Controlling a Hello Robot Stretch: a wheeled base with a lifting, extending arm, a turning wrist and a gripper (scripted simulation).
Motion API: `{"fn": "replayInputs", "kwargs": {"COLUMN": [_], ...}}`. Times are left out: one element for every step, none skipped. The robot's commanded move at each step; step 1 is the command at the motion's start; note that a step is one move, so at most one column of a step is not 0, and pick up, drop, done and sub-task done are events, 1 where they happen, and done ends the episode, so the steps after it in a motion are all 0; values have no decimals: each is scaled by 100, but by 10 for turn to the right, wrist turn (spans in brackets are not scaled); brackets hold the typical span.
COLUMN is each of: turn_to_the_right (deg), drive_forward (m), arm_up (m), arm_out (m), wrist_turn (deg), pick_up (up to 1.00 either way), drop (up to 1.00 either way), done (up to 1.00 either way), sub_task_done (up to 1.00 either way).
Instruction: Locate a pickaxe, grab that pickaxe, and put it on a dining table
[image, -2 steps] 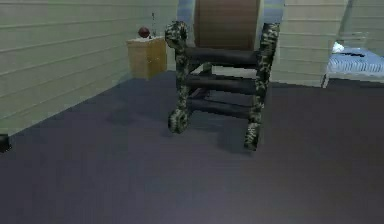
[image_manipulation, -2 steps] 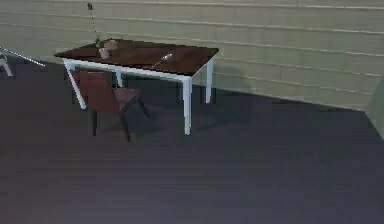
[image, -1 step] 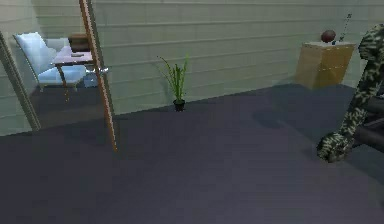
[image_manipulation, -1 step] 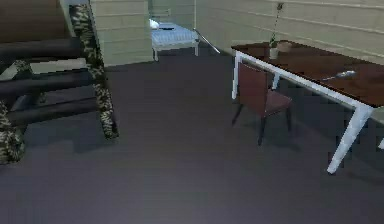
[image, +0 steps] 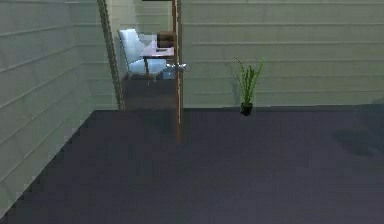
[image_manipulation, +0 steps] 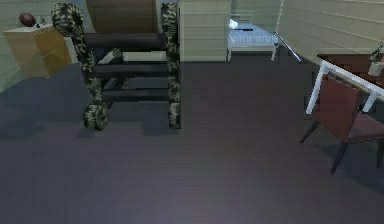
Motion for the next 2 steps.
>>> {"fn": "replayInputs", "kwargs": {"turn_to_the_right": [0, 450], "drive_forward": [5, 0], "arm_up": [0, 0], "arm_out": [0, 0], "wrist_turn": [0, 0], "pick_up": [0, 0], "drop": [0, 0], "done": [0, 0], "sub_task_done": [0, 0]}}
